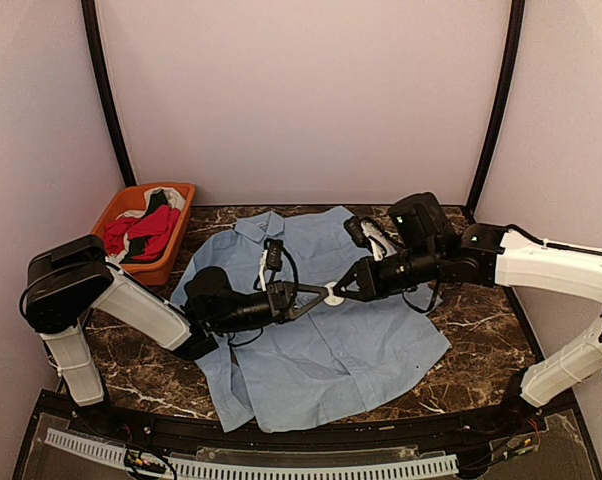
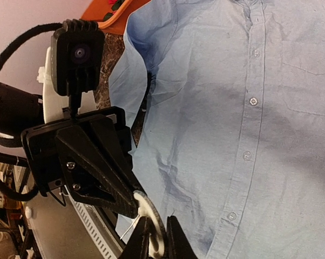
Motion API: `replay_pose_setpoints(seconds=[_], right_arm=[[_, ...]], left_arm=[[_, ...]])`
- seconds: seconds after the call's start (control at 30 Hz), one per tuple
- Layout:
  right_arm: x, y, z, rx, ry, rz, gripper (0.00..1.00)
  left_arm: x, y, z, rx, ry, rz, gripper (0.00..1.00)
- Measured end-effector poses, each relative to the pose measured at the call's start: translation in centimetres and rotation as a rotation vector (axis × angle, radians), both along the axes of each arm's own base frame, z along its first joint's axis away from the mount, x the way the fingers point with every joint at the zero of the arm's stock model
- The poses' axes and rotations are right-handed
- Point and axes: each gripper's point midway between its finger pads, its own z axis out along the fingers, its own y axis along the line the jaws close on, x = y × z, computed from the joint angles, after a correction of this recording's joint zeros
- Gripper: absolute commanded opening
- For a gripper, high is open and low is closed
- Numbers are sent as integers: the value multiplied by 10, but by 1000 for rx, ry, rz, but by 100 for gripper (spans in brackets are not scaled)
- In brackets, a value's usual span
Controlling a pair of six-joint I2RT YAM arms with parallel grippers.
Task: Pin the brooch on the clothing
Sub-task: Pass from the left arm to the right
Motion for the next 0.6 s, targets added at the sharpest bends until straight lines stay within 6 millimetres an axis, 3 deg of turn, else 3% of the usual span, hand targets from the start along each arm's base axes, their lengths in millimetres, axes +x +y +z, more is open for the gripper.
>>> replay_pose_setpoints(seconds=[0.17,0.3,0.6], right_arm=[[0,-2,-3,-13,4,-3,16],[0,-3,-3,-13,9,-6,8],[-6,-7,2,67,44,7,0]], left_arm=[[-1,0,1,-4,-1,-3,1],[-1,0,1,-3,-1,-3,1],[-2,-1,1,-3,-1,-6,1]])
